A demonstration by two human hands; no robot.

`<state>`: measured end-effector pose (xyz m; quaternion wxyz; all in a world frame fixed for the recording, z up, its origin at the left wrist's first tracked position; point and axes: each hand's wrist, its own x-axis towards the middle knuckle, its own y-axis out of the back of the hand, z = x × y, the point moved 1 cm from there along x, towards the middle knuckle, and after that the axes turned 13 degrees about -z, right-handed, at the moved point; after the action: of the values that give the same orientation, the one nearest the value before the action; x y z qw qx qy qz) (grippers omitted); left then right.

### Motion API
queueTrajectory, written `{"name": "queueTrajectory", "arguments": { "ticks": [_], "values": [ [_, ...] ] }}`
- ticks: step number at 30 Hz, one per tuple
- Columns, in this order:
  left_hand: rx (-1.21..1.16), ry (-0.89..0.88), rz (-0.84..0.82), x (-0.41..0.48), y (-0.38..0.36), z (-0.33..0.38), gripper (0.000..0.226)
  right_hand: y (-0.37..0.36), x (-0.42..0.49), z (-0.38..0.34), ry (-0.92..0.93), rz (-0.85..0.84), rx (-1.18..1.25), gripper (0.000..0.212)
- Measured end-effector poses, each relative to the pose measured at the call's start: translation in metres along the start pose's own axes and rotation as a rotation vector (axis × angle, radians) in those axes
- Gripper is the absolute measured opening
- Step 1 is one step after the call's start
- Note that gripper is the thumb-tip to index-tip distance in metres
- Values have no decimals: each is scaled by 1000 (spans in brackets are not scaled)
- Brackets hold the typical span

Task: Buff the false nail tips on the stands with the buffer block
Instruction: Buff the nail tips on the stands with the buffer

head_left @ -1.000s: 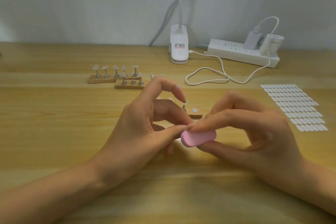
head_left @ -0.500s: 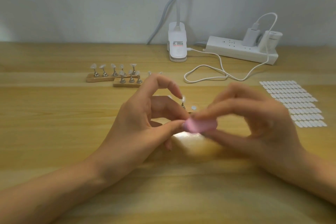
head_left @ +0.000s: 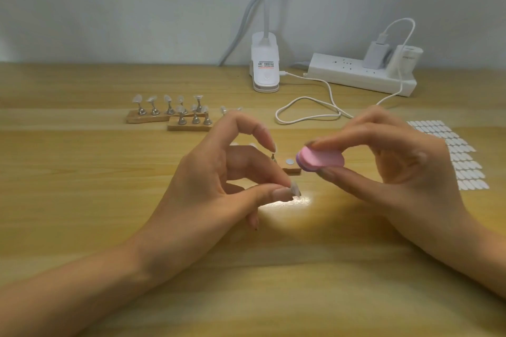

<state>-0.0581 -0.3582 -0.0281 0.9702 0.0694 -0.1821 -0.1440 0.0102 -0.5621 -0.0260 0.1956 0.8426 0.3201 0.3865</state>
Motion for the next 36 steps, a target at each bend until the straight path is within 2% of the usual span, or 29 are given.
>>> {"name": "queueTrajectory", "arguments": {
  "ticks": [3,10,19,23,32,36],
  "values": [
    [-8,-3,2,1,1,0,33,-5,1,-2,33,-59,1,22],
    [-12,-9,-2,1,1,-1,30,-10,1,-8,72,-83,-58,19],
    [-48,-25,-38,0,-1,-1,31,-1,1,-1,10,15,-4,24],
    [-77,-17,-14,1,0,0,30,-6,2,-6,59,-54,-40,22],
    [-106,-8,-21,1,-1,0,35,-8,1,-10,41,-25,-76,22],
    [-117,-6,-18,1,-1,-1,34,-8,2,-11,70,-62,-81,21]
  ]
}}
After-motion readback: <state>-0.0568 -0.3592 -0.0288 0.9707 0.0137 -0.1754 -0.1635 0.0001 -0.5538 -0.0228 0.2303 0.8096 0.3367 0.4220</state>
